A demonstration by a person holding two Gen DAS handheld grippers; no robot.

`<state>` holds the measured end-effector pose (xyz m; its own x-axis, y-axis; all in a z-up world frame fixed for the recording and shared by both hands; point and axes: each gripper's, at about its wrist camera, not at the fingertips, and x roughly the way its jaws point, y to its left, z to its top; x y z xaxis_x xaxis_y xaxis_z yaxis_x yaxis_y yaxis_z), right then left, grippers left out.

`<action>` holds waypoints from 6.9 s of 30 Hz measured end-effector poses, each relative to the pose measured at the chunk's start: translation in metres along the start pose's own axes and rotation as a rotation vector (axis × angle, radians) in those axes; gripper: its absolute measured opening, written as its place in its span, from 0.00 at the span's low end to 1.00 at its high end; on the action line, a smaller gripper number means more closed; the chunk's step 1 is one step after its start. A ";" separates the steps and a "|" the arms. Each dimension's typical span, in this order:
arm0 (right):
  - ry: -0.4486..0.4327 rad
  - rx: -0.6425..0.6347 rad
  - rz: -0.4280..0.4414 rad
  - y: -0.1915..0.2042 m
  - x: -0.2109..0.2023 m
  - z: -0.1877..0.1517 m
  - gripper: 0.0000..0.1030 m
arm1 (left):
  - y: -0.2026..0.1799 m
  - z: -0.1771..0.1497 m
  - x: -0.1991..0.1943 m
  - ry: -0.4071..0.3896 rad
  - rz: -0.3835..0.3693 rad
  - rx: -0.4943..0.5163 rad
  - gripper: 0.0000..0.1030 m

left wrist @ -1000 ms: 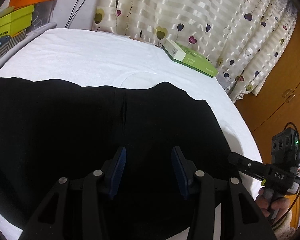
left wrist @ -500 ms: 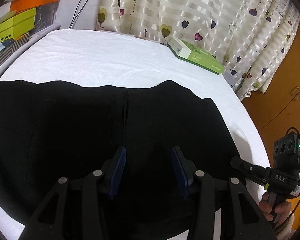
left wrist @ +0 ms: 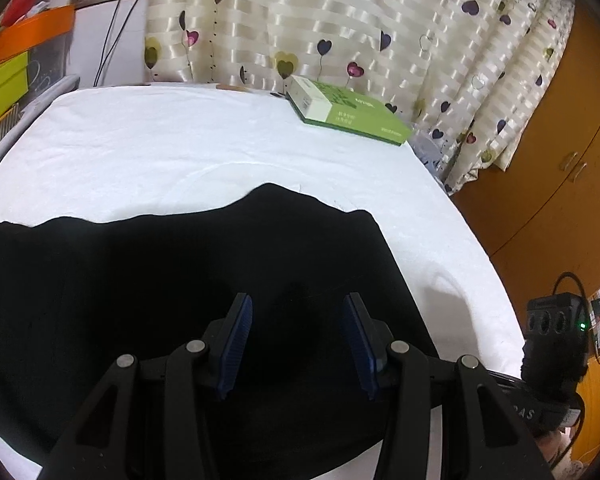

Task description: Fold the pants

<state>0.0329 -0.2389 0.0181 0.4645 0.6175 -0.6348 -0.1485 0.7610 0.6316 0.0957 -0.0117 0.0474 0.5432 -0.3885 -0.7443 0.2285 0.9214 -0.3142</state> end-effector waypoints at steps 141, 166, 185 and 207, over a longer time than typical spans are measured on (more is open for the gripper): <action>0.185 -0.649 0.171 0.297 0.211 -0.030 0.37 | 0.252 0.038 -0.076 -0.026 0.100 -0.121 0.29; 0.255 -0.953 0.107 0.295 0.197 -0.048 0.60 | 0.260 -0.024 -0.151 -0.137 0.160 -0.311 0.49; 0.111 -1.235 -0.226 0.306 0.231 -0.079 0.66 | 0.278 -0.058 -0.155 -0.175 0.160 -0.492 0.54; 0.112 -0.864 0.020 0.286 0.214 -0.034 0.27 | 0.281 -0.062 -0.119 -0.089 -0.053 -0.665 0.69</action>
<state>0.0600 0.1173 0.0478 0.3724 0.6141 -0.6959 -0.7873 0.6061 0.1135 0.0455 0.2936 0.0108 0.6158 -0.4054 -0.6756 -0.2741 0.6936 -0.6661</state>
